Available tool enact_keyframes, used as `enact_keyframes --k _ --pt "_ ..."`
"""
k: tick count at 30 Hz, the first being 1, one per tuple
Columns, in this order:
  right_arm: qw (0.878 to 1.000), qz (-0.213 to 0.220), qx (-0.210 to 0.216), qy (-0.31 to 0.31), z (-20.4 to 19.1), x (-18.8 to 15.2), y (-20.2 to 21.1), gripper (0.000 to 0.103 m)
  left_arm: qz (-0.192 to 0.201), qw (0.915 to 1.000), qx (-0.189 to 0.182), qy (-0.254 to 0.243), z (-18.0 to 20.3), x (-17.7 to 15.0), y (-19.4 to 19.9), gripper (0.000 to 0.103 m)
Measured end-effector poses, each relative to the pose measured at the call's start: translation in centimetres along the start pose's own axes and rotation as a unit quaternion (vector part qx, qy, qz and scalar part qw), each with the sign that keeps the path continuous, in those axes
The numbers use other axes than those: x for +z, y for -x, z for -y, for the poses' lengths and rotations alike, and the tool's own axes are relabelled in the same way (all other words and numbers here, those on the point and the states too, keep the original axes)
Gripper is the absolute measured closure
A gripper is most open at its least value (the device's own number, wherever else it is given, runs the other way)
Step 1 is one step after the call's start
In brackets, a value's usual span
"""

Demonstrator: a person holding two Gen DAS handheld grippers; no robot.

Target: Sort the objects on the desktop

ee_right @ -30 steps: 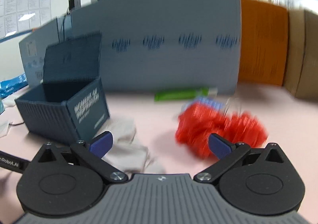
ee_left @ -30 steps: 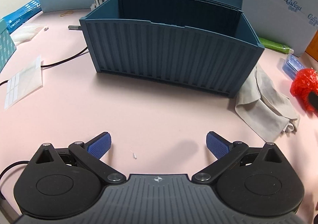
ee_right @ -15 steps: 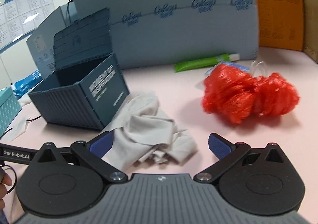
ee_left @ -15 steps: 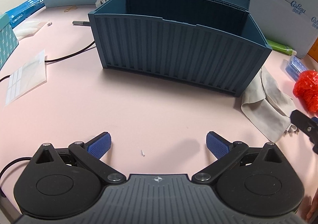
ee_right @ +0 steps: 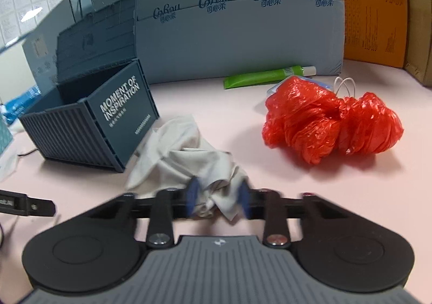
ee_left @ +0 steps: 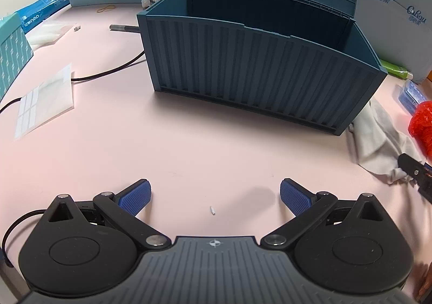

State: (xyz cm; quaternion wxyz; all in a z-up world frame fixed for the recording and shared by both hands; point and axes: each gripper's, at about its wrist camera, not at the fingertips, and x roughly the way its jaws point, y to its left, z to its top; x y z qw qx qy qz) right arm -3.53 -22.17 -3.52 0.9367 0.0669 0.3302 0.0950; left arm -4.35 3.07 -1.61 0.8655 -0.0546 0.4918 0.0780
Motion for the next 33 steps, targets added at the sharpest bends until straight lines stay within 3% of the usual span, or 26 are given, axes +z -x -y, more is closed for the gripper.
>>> enact_keyframes --k 10,33 --pt "0.999 -0.013 0.041 -0.023 1.2 -0.1 0.4 0.085 -0.008 0.9999 -0.005 -0.004 0.7 -0.3 -0.3 0.001" --pt "0.999 -0.030 0.042 0.013 3.5 -1.9 3.8 0.085 -0.007 0.9983 -0.029 -0.049 5.3 -1.2 0.2 0.001"
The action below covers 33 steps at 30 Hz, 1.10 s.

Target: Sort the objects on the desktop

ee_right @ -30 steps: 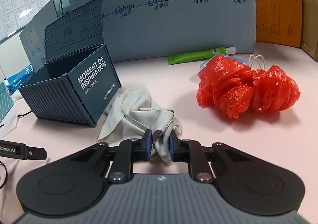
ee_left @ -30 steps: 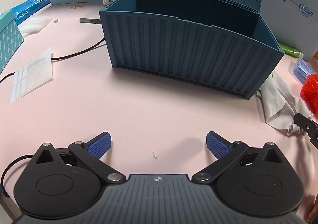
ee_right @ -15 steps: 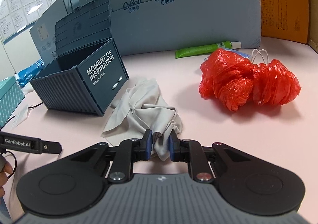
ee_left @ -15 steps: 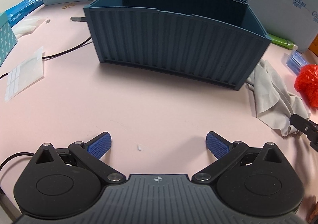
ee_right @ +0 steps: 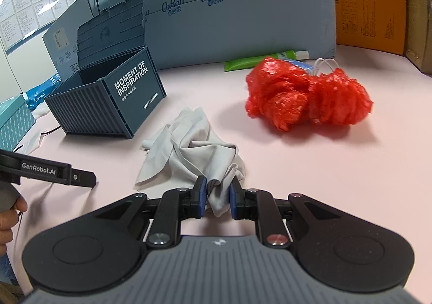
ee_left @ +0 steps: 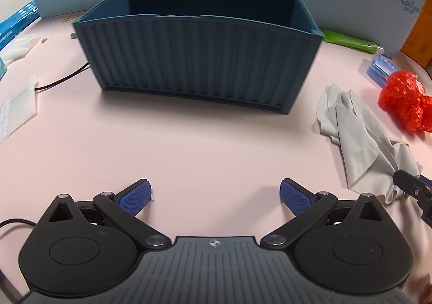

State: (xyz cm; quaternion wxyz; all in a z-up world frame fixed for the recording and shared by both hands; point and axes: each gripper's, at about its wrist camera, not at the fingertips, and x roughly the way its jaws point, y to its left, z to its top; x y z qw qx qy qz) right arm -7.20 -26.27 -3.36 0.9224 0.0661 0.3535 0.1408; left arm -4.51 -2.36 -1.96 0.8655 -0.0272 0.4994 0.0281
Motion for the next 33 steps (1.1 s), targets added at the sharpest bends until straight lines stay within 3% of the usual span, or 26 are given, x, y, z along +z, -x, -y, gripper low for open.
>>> enact_keyframes --k 12,23,27,29,30,33 --pt "1.000 0.009 -0.028 -0.002 1.7 -0.2 0.9 0.084 0.000 1.0000 -0.002 -0.006 0.6 0.4 -0.3 0.001" --pt "0.998 0.025 -0.056 -0.017 3.4 -0.1 1.1 0.063 -0.001 0.9999 -0.001 -0.017 0.9 0.7 -0.6 0.001" --pt "0.998 0.031 -0.061 -0.015 3.7 -0.3 0.9 0.042 -0.002 0.9998 -0.001 -0.021 0.9 0.8 -0.6 0.001" --pt "0.998 0.031 -0.053 -0.006 3.7 -0.3 0.7 0.023 -0.002 0.9997 -0.002 -0.023 0.9 0.8 -0.6 0.001" --pt "0.998 0.026 -0.061 0.005 3.5 -0.4 0.4 0.000 -0.001 0.9997 -0.002 -0.025 0.9 0.8 -0.6 0.001" --pt "0.996 0.015 -0.081 0.030 3.0 -0.6 0.1 0.000 0.000 0.9996 -0.003 -0.027 0.9 0.8 -0.6 0.001"
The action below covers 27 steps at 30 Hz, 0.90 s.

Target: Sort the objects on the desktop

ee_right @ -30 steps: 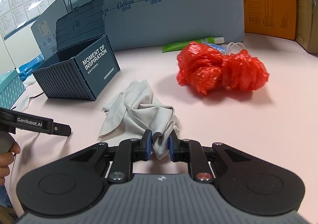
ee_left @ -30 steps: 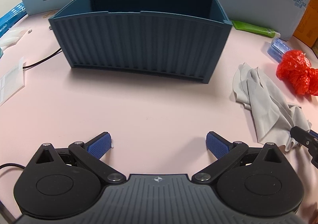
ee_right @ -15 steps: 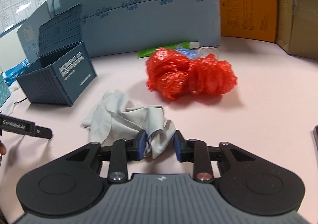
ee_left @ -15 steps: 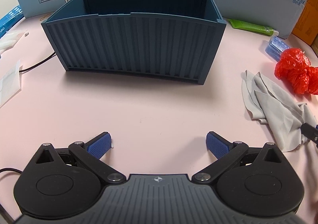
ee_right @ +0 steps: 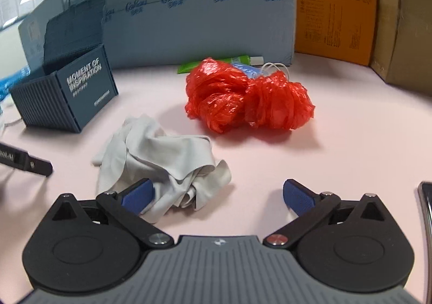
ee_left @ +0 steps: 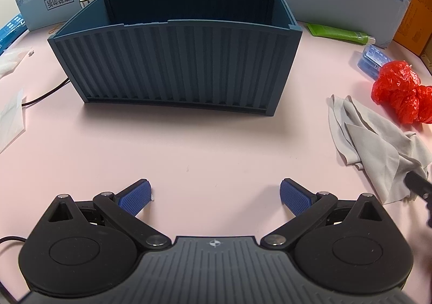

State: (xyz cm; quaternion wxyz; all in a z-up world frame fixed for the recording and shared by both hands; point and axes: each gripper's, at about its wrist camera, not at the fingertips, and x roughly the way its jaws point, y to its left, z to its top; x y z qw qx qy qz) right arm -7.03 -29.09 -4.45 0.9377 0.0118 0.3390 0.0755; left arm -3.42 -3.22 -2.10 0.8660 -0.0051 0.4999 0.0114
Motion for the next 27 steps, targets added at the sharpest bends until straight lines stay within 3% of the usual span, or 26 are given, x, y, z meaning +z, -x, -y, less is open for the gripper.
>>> enact_keyframes --k 7,20,27 --pt "0.999 -0.014 -0.024 0.025 -0.9 0.2 -0.3 0.000 0.002 1.0000 -0.009 -0.003 -0.4 0.0 0.1 0.001" --pt "0.999 -0.022 -0.027 0.007 -0.9 0.4 0.0 0.000 0.004 0.9992 -0.017 -0.036 0.5 0.4 -0.2 0.001" --pt "0.998 -0.003 0.015 -0.053 -0.1 -0.2 1.2 0.000 0.005 0.9986 -0.023 -0.047 1.9 0.2 -0.2 0.001"
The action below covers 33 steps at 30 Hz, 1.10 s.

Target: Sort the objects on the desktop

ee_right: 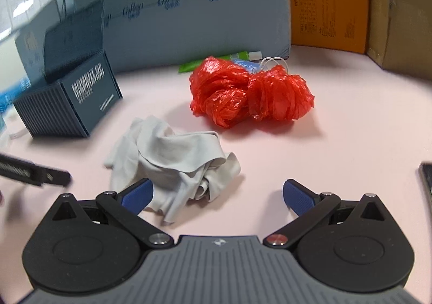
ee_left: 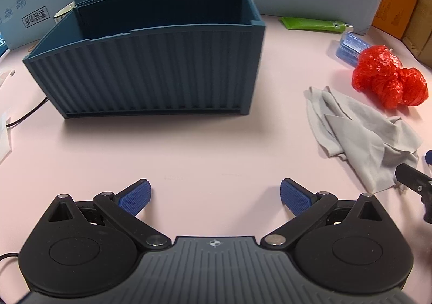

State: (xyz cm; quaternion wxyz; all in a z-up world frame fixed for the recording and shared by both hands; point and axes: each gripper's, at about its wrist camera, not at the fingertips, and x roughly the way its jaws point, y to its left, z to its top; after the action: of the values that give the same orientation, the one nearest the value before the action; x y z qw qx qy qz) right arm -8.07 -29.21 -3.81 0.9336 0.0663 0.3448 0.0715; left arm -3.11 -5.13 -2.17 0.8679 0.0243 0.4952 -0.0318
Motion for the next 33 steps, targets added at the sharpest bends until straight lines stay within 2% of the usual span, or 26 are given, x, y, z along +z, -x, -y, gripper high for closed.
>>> enact_keyframes --k 7,11,25,33 --pt "0.996 0.026 0.045 -0.071 1.7 -0.2 0.6 0.000 0.012 0.9999 0.001 -0.007 1.7 -0.3 0.0 0.001" --pt "0.993 0.036 0.064 -0.090 2.4 -0.3 0.8 0.000 0.019 0.9998 0.003 -0.004 2.3 -0.5 0.0 0.001" --pt "0.991 0.045 0.105 -0.073 2.5 -0.9 1.0 0.000 0.065 0.9977 -0.005 -0.020 4.3 -1.5 0.2 0.000" --pt "0.991 0.038 0.112 -0.058 2.1 -0.7 0.7 0.000 0.064 0.9979 0.002 -0.008 4.6 -1.3 0.1 0.000"
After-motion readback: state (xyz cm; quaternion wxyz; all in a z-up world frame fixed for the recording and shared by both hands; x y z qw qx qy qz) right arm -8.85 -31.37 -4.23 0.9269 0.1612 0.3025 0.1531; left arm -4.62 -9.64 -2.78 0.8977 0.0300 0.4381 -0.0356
